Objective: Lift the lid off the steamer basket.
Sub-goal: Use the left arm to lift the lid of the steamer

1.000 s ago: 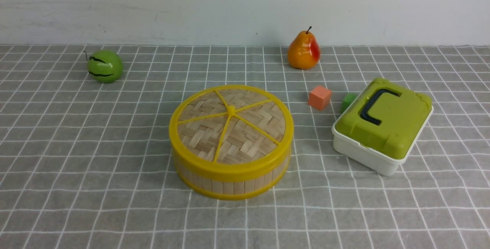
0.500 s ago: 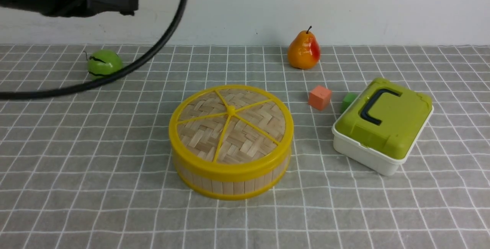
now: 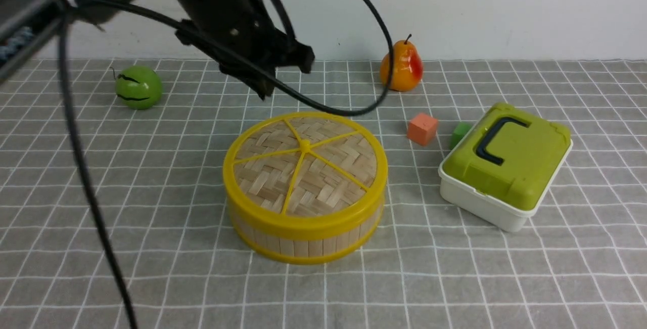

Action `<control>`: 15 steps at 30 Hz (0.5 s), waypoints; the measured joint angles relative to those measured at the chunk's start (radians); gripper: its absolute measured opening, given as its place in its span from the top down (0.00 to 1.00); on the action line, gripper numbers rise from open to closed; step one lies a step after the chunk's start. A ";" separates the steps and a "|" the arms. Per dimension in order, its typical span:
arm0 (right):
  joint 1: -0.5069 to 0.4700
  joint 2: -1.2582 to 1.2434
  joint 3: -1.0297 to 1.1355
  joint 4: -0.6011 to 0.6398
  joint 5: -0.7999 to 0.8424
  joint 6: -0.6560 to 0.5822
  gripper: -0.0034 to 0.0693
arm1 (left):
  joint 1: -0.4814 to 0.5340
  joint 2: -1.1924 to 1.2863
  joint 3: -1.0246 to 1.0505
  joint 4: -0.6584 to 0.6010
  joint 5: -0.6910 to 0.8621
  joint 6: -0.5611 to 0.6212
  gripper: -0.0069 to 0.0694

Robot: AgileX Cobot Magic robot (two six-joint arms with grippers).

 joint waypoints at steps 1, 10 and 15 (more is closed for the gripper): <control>0.000 0.000 0.000 0.000 0.000 0.000 0.62 | -0.017 0.049 -0.042 0.011 0.034 -0.018 0.93; 0.000 0.000 0.000 0.000 0.000 0.000 0.62 | -0.030 0.173 -0.107 -0.010 0.060 -0.052 0.78; 0.000 0.000 0.000 0.000 0.000 0.000 0.62 | -0.030 0.173 -0.109 -0.064 0.060 -0.052 0.56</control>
